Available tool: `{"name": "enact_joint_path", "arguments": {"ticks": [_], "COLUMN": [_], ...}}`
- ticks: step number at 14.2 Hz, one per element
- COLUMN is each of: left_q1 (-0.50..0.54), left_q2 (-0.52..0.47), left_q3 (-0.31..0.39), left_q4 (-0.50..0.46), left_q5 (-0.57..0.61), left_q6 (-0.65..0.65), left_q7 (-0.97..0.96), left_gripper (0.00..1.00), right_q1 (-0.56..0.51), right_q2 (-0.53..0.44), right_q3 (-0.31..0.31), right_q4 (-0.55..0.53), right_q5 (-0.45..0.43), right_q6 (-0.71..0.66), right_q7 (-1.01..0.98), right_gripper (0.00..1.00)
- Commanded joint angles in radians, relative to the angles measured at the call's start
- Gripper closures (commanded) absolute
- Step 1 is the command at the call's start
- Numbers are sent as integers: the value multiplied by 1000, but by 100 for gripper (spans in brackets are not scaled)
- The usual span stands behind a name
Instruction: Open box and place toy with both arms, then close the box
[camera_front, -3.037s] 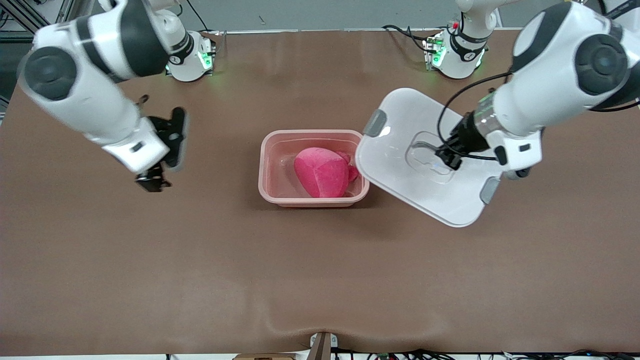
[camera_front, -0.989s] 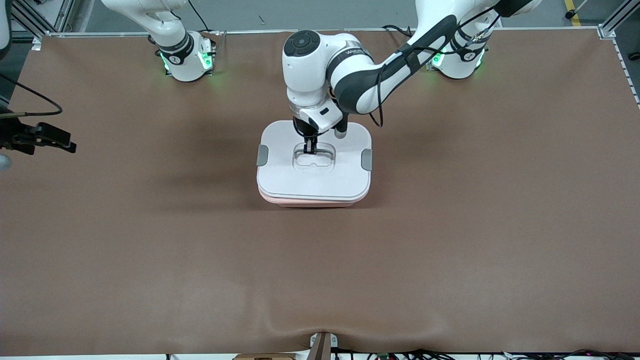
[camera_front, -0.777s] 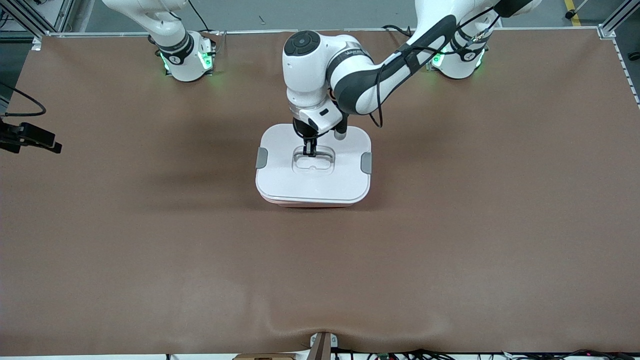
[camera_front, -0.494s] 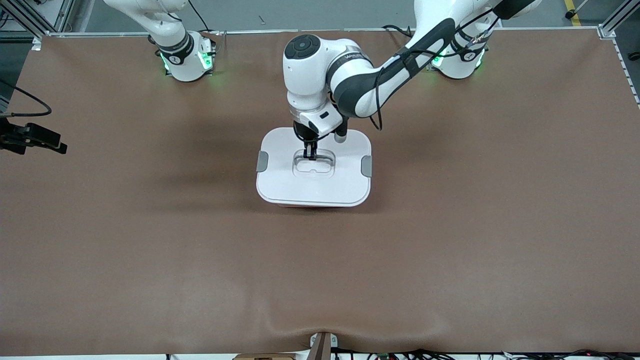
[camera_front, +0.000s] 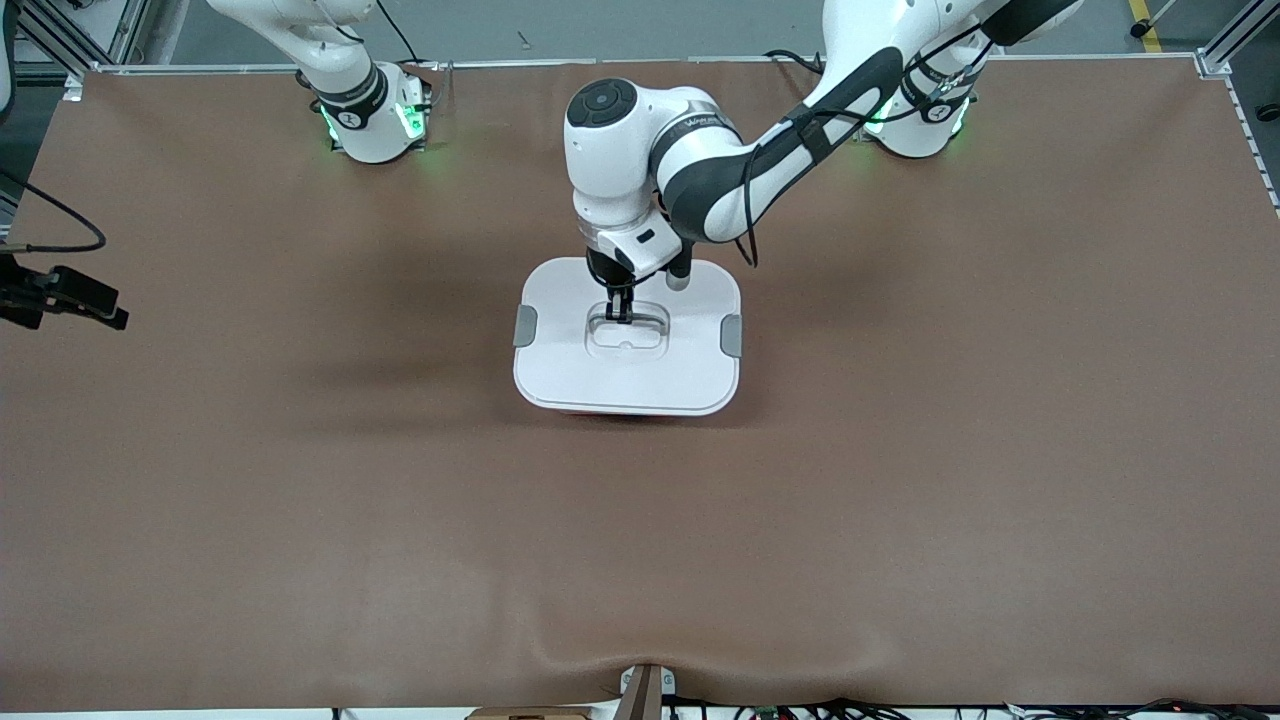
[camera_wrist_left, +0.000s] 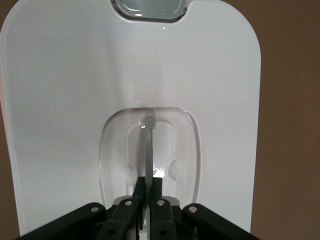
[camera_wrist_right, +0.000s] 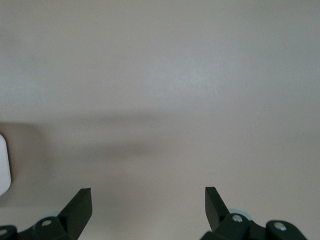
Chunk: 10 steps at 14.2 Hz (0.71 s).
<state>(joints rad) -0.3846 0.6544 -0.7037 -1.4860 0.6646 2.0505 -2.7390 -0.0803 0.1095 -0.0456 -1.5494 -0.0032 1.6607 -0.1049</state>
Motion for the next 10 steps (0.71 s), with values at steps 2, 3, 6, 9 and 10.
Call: {"name": "enact_joint_path", "arguments": {"ticks": [2, 3, 6, 9, 10], "left_q1": [-7, -5, -7, -4, -7], "left_q2": [13, 11, 7, 8, 11], "left_q3": [0, 0, 0, 0, 0], "left_q4": [10, 10, 7, -2, -2], "left_q5": [52, 49, 43, 41, 41], "left_q6": [-4, -6, -13, -15, -15], "left_q7": [-102, -102, -102, -119, -122], "left_gripper": [100, 100, 100, 100, 100], "right_q1": [-6, -6, 2, -1, -3], "right_q2": [19, 18, 13, 4, 4], "right_q3": [3, 3, 4, 3, 3], "right_q4": [20, 28, 26, 28, 31], "right_q5": [2, 2, 9, 9, 8], "right_q6": [7, 7, 2, -1, -4], "right_q7": [7, 7, 7, 11, 7], "right_gripper": [0, 0, 0, 0, 0]}}
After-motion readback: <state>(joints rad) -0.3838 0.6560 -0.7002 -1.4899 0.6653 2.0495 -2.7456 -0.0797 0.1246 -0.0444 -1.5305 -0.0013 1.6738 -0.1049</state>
